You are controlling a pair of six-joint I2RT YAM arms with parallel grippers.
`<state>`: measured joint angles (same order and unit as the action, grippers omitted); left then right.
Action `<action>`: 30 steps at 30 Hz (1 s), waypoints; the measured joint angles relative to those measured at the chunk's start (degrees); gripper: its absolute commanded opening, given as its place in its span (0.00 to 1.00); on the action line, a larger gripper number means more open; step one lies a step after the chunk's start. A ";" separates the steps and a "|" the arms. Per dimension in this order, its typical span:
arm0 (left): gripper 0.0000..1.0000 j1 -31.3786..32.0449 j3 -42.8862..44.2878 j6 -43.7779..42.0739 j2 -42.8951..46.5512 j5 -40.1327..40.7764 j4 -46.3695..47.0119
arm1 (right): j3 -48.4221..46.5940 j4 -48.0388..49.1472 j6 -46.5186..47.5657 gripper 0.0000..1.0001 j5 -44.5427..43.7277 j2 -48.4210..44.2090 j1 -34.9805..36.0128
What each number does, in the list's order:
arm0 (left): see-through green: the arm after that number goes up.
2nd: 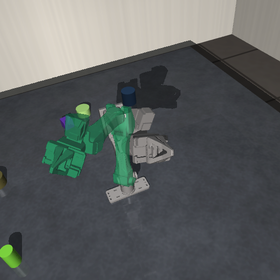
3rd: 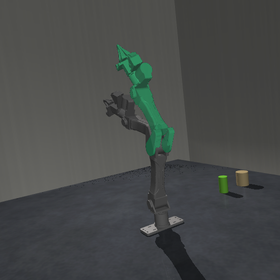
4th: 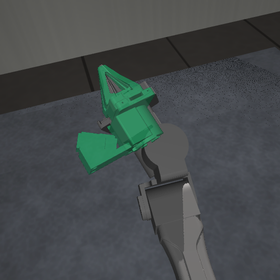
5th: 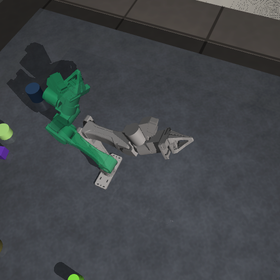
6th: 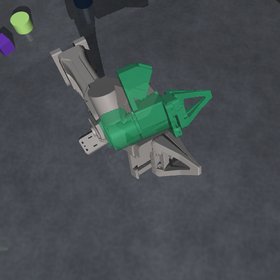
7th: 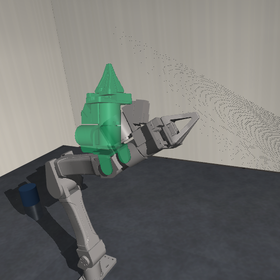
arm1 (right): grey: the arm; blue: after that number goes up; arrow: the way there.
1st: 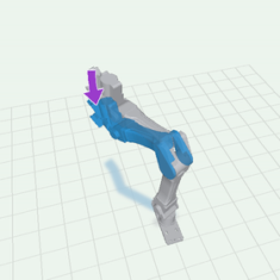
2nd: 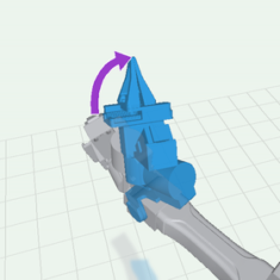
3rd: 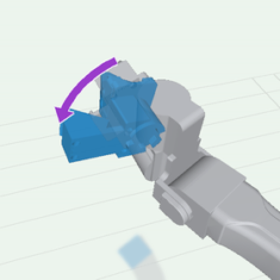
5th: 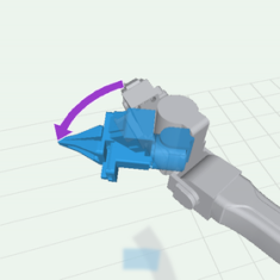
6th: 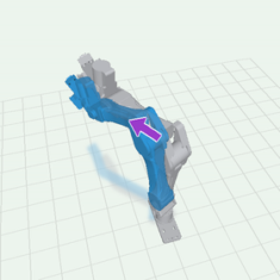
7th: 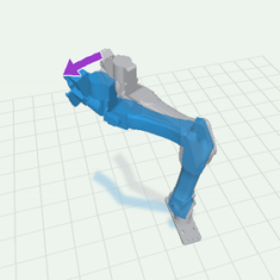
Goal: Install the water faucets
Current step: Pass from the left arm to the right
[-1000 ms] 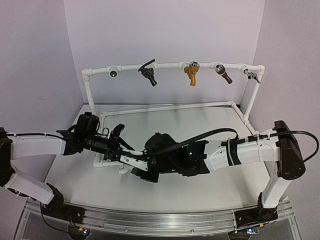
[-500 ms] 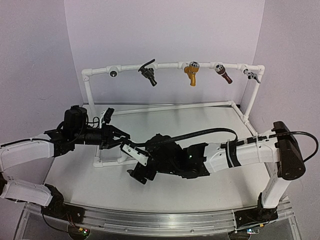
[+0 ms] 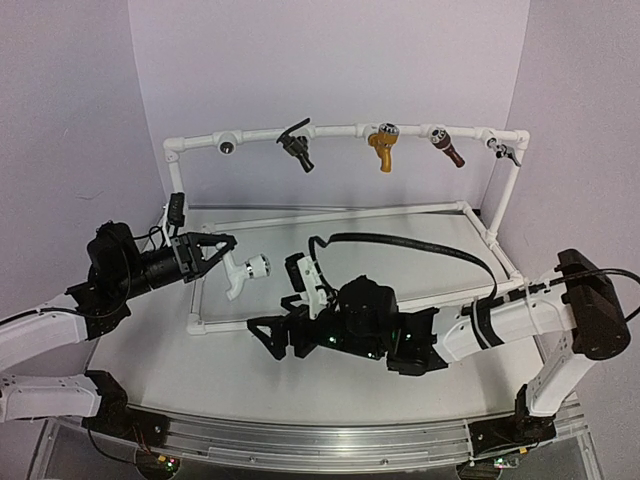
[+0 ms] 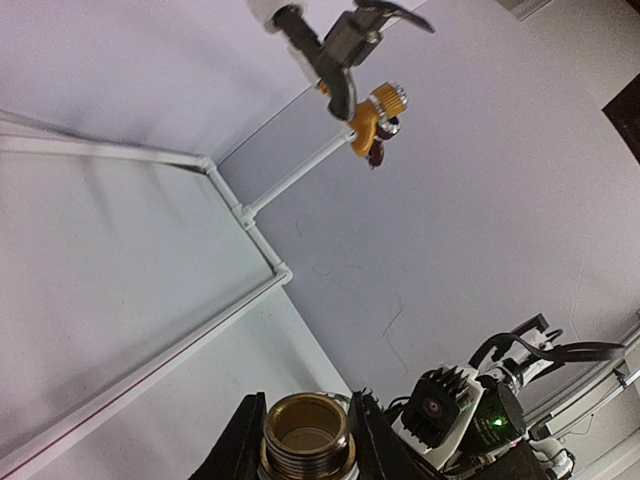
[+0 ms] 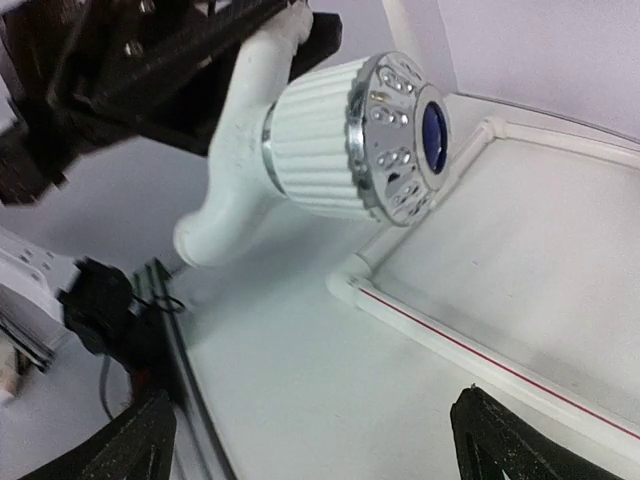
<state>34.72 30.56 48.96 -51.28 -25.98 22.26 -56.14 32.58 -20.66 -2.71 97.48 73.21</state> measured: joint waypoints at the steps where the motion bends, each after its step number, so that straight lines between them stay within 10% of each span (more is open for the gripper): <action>1: 0.00 0.00 -0.66 0.74 0.46 0.53 2.54 | 0.25 3.34 -1.83 0.98 0.79 0.14 0.00; 10: 0.00 0.00 -2.86 5.80 1.07 0.80 16.86 | -6.80 23.65 -11.71 0.82 5.91 7.09 -1.11; 30: 0.00 0.00 -2.84 9.76 -0.52 -1.89 22.30 | -15.70 27.82 -13.63 0.53 12.52 14.64 -5.31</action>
<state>34.72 27.73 58.72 -51.81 -27.87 44.57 -71.84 60.40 -34.29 9.81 112.12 67.90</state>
